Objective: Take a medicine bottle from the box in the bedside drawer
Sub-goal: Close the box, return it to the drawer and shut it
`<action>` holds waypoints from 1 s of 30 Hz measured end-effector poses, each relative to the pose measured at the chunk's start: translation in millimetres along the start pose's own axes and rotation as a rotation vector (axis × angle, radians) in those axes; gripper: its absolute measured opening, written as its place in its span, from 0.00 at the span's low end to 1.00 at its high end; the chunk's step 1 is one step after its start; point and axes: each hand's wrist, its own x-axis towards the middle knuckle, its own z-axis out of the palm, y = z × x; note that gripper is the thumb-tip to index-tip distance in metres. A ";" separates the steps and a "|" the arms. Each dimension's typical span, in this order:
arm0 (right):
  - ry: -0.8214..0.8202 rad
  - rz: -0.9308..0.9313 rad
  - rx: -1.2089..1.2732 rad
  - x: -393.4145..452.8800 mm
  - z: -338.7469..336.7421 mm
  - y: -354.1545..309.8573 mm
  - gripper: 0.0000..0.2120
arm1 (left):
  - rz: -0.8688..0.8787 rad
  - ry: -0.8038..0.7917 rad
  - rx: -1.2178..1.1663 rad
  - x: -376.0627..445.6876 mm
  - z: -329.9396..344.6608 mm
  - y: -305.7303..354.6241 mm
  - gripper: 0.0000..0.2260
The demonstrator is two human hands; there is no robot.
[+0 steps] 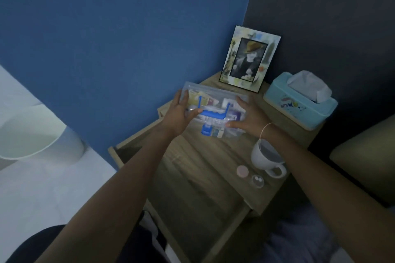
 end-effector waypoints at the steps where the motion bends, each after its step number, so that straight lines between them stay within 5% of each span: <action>1: -0.002 -0.001 -0.015 0.7 0.9 0.4 0.50 | 0.004 0.009 0.028 0.8 1.1 -2.2 0.36; 11: -0.043 -0.117 -0.307 -5.0 6.9 -10.4 0.42 | 0.009 0.055 0.084 -3.5 4.2 0.9 0.37; 14: -0.045 -0.110 -0.342 -5.2 5.6 -11.7 0.41 | -0.108 0.248 -0.123 -25.6 15.8 14.7 0.40; 17: -0.054 -0.110 -0.374 -8.8 9.3 -8.1 0.41 | -0.383 0.480 -0.311 -67.3 51.6 21.3 0.27; 20: -0.056 -0.108 -0.360 -9.7 11.0 -7.1 0.42 | -0.582 0.199 -0.705 -75.8 71.4 27.7 0.17; 25: -0.052 -0.093 -0.352 -7.0 9.7 -6.7 0.42 | -0.436 0.145 -0.884 -68.2 63.5 35.0 0.09; 30: -0.004 -0.133 -0.426 -9.4 14.6 -1.4 0.40 | -0.248 0.201 -0.717 -70.6 63.9 31.3 0.07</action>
